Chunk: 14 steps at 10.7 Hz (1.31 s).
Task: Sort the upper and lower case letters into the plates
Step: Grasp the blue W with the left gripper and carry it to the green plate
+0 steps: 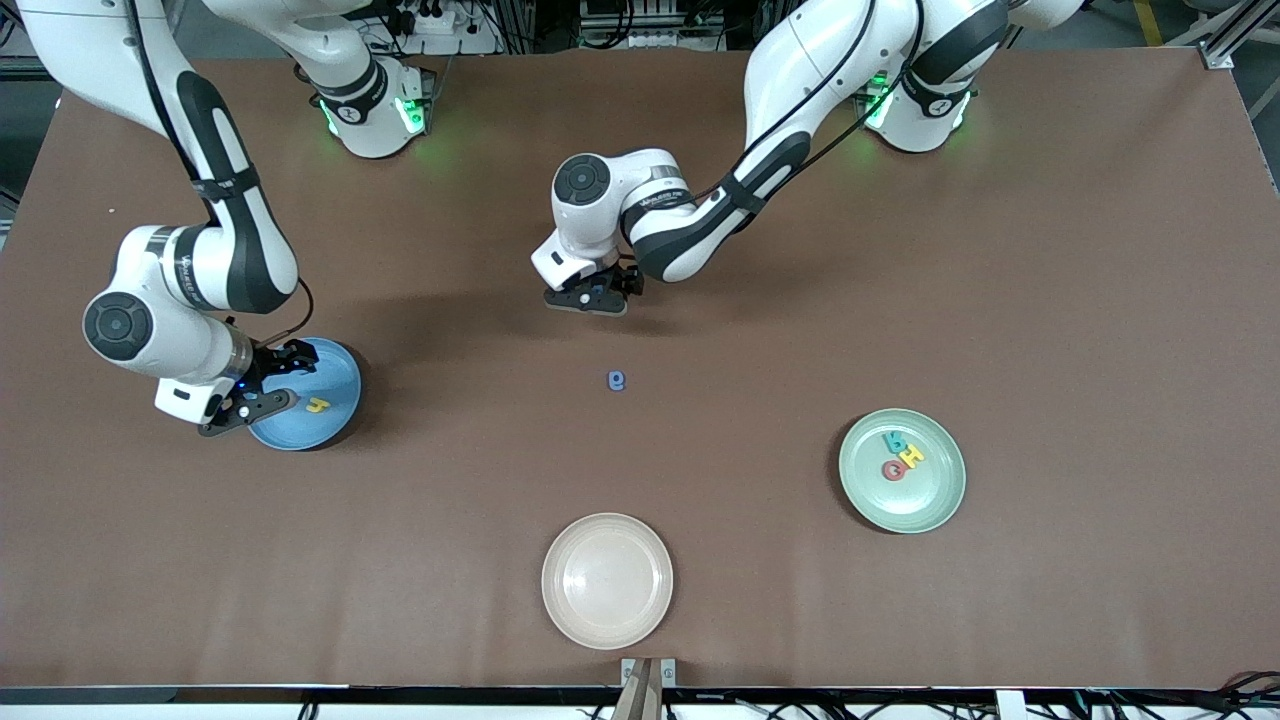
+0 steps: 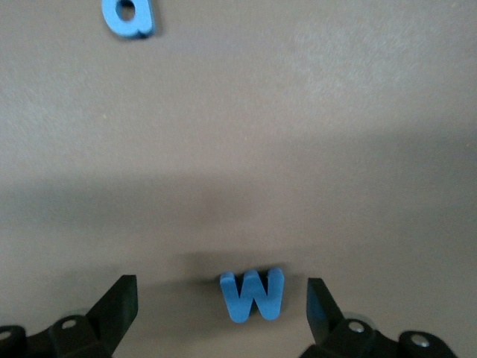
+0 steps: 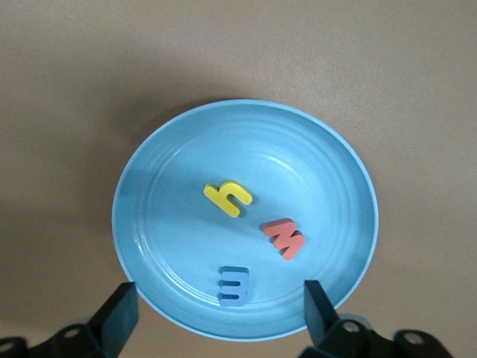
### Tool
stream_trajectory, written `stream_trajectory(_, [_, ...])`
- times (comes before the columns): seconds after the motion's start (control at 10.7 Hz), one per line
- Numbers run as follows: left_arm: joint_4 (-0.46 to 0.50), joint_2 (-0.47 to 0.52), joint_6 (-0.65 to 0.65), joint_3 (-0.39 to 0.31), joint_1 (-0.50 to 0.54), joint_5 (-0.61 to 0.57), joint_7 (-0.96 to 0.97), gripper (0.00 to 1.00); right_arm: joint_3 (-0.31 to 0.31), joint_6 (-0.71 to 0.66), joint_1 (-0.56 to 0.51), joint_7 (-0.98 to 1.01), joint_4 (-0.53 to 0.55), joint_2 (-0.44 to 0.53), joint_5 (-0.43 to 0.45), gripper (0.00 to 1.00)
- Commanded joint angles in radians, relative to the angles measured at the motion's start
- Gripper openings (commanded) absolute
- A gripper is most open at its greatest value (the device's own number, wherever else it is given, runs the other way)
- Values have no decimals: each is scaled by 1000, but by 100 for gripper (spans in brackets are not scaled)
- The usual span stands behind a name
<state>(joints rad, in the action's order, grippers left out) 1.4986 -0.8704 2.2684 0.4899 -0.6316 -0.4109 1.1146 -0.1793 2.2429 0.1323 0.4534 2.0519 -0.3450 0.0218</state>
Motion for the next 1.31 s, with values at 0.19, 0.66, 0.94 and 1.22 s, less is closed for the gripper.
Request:
stream_trajectory(0.19, [-20, -33, 36, -16, -22, -22, 60, 100, 4, -5, 10, 14, -9, -2, 1, 100])
stream_trajectory(0.66, [-20, -48, 57, -31, -54, -20, 85, 97, 4, -3, 3, 16, -9, -9, 1, 100])
stream_trajectory(0.94, [-20, -47, 57, -40, -60, -23, 83, 89, 4, -2, 3, 16, -7, -9, 1, 100])
stream_trajectory(1.22, [-20, -47, 59, -42, -59, -23, 73, 74, 4, -3, 3, 16, -7, -11, 1, 100])
